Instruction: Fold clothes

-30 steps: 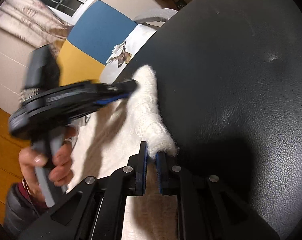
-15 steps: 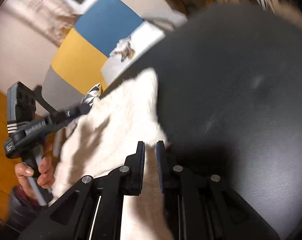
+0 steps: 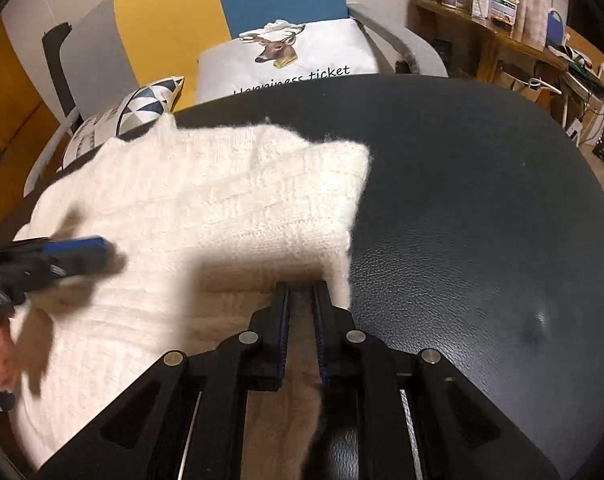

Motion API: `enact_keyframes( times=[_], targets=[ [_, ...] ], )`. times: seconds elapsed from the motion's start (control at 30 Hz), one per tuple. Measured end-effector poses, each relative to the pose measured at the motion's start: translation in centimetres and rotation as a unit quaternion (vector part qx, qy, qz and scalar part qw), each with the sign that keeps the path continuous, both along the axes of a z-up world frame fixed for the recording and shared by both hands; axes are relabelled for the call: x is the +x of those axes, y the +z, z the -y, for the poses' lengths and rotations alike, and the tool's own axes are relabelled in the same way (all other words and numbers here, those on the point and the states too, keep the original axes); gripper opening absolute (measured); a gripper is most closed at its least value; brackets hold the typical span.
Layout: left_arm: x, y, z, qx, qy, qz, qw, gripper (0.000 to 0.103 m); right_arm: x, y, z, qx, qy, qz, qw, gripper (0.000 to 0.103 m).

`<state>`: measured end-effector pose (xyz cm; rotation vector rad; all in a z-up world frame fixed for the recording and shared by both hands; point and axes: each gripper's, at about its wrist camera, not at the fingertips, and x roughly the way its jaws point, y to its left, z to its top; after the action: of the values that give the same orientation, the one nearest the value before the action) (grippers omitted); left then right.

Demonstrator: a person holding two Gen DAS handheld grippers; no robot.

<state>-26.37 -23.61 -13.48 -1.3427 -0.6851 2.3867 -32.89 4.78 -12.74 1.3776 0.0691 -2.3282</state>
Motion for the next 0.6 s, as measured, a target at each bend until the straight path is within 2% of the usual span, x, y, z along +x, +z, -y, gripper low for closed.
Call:
enact_keyframes(
  times=[0.07, 0.13, 0.23, 0.37, 0.47, 0.6],
  targets=[
    [2.8, 0.2, 5.3, 0.039, 0.057, 0.0, 0.9976, 0.023, 1.1, 1.3, 0.2, -0.044, 0.014, -0.014, 0.999, 0.013],
    [5.7, 0.1, 10.3, 0.055, 0.112, 0.006, 0.9921, 0.023, 2.0, 2.2, 0.6, -0.081, 0.027, -0.024, 0.996, 0.013],
    [9.5, -0.8, 16.8, 0.071, 0.183, 0.027, 0.9801, 0.023, 2.7, 2.1, 2.5, -0.104, 0.037, -0.015, 0.994, 0.013],
    [11.2, -1.8, 18.8, 0.072, 0.187, 0.05, 0.9785, 0.024, 2.7, 0.4, 5.3, -0.108, 0.039, 0.009, 0.993, 0.013],
    [10.8, -2.5, 18.2, 0.093, 0.173, 0.058, 0.9788, 0.026, 3.3, -0.1, 6.2, -0.107, 0.036, 0.022, 0.993, 0.013],
    [8.8, -3.8, 16.6, 0.094, 0.163, 0.079, 0.979, 0.026, 3.9, -0.3, 6.8, -0.109, 0.034, 0.032, 0.993, 0.013]
  ],
)
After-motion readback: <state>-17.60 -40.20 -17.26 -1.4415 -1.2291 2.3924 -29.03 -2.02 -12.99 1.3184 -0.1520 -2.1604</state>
